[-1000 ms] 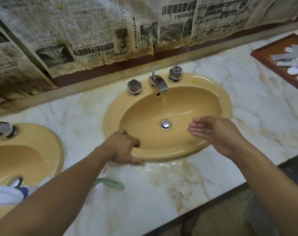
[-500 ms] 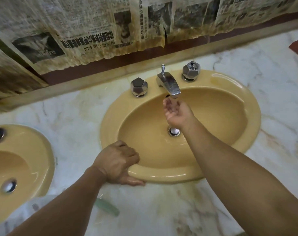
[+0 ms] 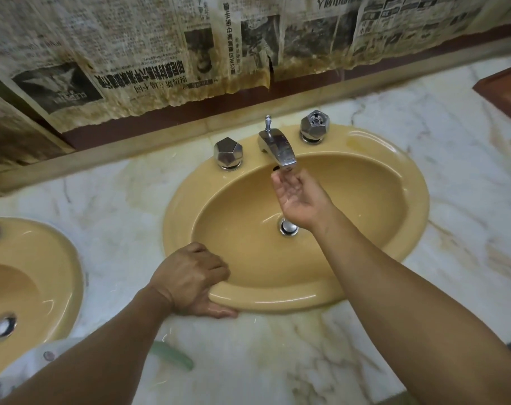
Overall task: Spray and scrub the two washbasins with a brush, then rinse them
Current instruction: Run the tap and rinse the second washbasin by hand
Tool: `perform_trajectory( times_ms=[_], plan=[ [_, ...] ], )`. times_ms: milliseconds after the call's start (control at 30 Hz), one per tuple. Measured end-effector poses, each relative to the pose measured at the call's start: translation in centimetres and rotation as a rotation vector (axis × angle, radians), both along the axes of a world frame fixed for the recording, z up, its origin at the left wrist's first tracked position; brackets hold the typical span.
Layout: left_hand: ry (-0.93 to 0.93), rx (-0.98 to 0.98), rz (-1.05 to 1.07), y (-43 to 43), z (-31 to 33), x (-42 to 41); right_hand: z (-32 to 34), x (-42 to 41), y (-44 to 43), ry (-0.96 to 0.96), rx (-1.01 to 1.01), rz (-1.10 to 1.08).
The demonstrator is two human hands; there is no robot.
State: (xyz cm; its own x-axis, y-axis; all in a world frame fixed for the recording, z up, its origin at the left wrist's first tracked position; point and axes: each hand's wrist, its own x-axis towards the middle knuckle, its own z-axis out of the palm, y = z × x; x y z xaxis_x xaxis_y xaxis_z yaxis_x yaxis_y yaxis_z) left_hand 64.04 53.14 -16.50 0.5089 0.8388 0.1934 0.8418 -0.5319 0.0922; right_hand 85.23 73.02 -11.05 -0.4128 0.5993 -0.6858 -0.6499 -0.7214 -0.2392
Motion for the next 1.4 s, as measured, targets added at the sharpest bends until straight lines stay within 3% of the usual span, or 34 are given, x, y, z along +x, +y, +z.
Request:
perform_trajectory(
  times_ms=[367,667,867,1167,1300,1400],
  plan=[
    [0.146,-0.194,0.185,-1.3,1.2,2.0,6.2,5.7,-8.5,-0.239,0.071,0.316],
    [0.076,-0.411,0.508,0.1,3.8,18.9,9.2,12.6,-11.5,-0.606,0.216,0.551],
    [0.079,-0.472,0.41,3.9,4.0,24.0,11.0,17.7,-10.8,-0.71,0.382,0.469],
    [0.217,-0.489,0.4,0.1,4.1,15.4,10.5,22.6,-10.3,-0.637,0.372,0.349],
    [0.227,-0.535,0.419,0.5,4.6,15.4,9.3,21.4,-10.3,-0.607,0.366,0.328],
    [0.142,-0.694,0.429,0.4,4.9,14.8,7.4,19.8,-10.0,-0.736,0.464,0.291]
  ],
)
